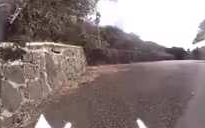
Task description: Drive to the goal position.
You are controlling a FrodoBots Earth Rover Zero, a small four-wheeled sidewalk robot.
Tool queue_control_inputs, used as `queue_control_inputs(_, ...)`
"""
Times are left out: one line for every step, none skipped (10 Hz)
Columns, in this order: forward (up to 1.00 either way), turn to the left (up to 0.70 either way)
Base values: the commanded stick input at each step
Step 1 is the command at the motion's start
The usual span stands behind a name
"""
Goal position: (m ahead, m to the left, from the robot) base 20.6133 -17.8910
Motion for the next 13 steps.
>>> queue_control_inputs(0.70,-0.31)
queue_control_inputs(0.70,-0.31)
queue_control_inputs(0.70,-0.31)
queue_control_inputs(0.70,-0.29)
queue_control_inputs(0.70,-0.27)
queue_control_inputs(0.70,-0.17)
queue_control_inputs(0.70,-0.14)
queue_control_inputs(0.70,-0.11)
queue_control_inputs(0.70,-0.05)
queue_control_inputs(0.70,-0.03)
queue_control_inputs(0.70,0.00)
queue_control_inputs(0.70,0.00)
queue_control_inputs(0.70,0.00)
